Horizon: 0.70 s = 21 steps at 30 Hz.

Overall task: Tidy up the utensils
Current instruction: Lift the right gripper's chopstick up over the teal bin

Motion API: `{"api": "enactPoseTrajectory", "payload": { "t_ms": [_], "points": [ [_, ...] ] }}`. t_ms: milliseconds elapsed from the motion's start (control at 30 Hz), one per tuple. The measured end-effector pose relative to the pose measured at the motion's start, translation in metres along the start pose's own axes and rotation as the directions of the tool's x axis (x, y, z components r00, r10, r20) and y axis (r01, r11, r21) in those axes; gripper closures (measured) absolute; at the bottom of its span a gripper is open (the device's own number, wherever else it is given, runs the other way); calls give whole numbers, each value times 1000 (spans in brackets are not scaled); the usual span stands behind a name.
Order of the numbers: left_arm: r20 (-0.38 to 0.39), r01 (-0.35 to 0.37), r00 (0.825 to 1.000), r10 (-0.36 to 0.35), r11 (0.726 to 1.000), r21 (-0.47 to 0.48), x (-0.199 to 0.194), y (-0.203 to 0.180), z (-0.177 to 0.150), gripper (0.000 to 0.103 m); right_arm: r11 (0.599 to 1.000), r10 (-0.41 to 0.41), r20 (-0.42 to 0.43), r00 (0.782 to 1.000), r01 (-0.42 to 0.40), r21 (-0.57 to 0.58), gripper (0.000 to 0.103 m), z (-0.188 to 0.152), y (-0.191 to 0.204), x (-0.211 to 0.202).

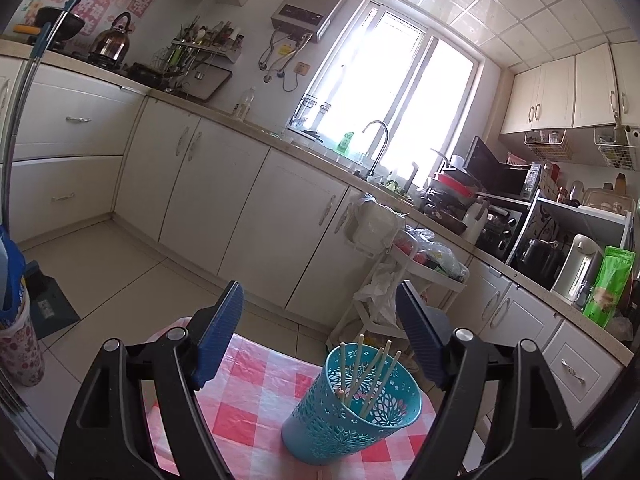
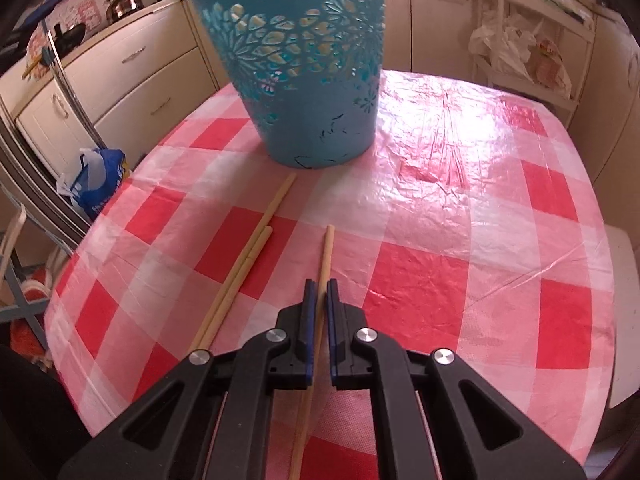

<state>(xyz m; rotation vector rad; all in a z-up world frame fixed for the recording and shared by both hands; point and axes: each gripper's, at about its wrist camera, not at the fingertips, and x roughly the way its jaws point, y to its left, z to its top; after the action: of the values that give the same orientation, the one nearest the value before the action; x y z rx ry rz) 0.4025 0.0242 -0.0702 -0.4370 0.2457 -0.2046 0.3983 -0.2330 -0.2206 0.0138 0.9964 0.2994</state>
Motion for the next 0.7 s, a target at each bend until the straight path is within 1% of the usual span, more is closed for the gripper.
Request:
{"api": "enactPoseTrajectory", "payload": {
  "t_ms": [33, 100, 133, 300, 467, 500, 567, 600, 633, 667, 700],
  "points": [
    [-4, -2, 1000, 2, 1000, 1, 1, -1, 0, 28, 1000, -1, -3, 1000, 0, -6, 97, 0, 2, 1],
    [-9, -3, 1000, 3, 1000, -2, 2, 0, -1, 28, 997, 67, -16, 998, -66, 48, 96, 1, -4, 1],
    [-9, -1, 1000, 1, 1000, -4, 1, 0, -1, 28, 996, 75, -15, 997, -74, 58, 96, 1, -5, 2],
    [-14, 2, 1000, -2, 1000, -4, 3, -1, -1, 28, 1000, 5, -5, 1000, -5, -31, 97, 0, 9, 2],
    [-18, 3, 1000, -3, 1000, 3, 3, -1, -1, 28, 999, 44, -3, 999, -44, 28, 97, -1, 0, -1],
    [-19, 3, 1000, -3, 1000, -1, 3, -1, -1, 28, 997, 60, 11, 998, -60, 51, 97, -1, -3, -5],
    [-15, 4, 1000, -5, 1000, -12, 2, 1, 0, 28, 987, 108, 62, 992, -115, 111, 97, 3, -12, -21],
    [-13, 4, 1000, -4, 1000, -16, 2, 2, 1, 28, 979, 139, 107, 985, -152, 133, 97, 7, -15, -34],
    [-10, 4, 1000, -5, 1000, -21, 2, 3, 2, 28, 971, 170, 158, 973, -193, 141, 97, 11, -16, -49],
    [-8, 5, 1000, -5, 1000, -28, 1, 3, 3, 28, 963, 197, 222, 955, -231, 139, 97, 17, -16, -66],
    [-4, 7, 1000, -7, 999, -38, 0, 5, 4, 28, 956, 220, 302, 928, -267, 125, 97, 24, -15, -87]
  ]
}}
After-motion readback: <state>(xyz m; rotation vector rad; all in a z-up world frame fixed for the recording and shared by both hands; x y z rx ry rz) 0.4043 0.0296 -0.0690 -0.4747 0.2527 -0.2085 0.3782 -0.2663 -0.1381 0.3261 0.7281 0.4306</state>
